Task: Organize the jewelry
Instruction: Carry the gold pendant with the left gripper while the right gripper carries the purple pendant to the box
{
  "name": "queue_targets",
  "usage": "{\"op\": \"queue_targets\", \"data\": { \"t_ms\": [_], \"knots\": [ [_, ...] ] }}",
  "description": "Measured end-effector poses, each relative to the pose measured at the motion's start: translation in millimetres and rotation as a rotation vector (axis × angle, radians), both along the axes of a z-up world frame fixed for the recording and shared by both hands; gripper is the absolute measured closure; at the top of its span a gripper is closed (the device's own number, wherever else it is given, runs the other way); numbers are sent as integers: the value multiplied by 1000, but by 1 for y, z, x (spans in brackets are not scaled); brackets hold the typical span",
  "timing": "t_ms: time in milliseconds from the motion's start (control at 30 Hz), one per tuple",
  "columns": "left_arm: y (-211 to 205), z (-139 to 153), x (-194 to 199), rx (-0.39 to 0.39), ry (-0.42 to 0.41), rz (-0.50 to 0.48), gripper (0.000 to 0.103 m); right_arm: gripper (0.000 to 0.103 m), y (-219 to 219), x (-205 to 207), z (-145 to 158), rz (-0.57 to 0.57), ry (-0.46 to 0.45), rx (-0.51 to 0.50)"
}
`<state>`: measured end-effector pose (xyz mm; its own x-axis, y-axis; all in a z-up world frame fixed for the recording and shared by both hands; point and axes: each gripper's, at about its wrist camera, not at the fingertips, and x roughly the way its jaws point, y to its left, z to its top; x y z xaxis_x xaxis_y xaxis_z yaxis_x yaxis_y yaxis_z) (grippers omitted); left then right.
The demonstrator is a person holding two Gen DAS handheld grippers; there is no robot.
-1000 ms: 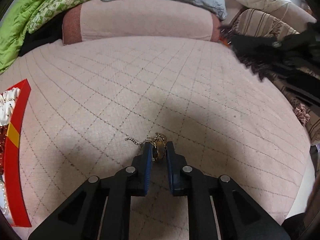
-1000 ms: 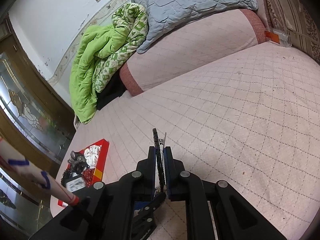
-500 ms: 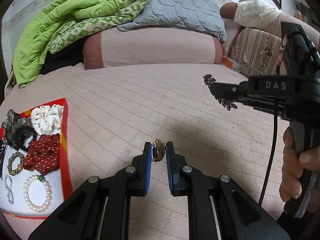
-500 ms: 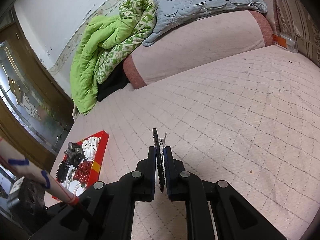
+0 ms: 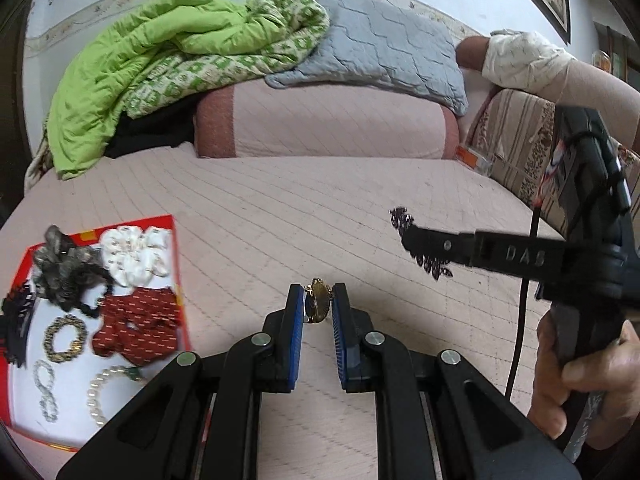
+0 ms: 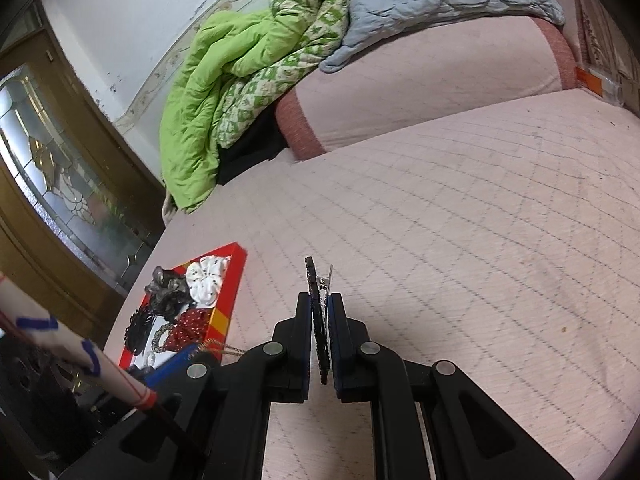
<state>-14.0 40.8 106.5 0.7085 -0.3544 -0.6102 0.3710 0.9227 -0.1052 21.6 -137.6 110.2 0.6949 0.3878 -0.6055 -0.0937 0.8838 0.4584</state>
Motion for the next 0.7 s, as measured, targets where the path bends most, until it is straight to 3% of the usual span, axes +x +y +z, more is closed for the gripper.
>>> {"op": "queue_targets", "data": {
  "t_ms": [400, 700],
  "knots": [
    [101, 21, -5, -54, -17, 167, 89, 94, 72, -2, 1, 144, -59, -15],
    [195, 0, -7, -109, 74, 314, 89, 94, 143, -11, -8, 328, -66, -29]
  ]
}}
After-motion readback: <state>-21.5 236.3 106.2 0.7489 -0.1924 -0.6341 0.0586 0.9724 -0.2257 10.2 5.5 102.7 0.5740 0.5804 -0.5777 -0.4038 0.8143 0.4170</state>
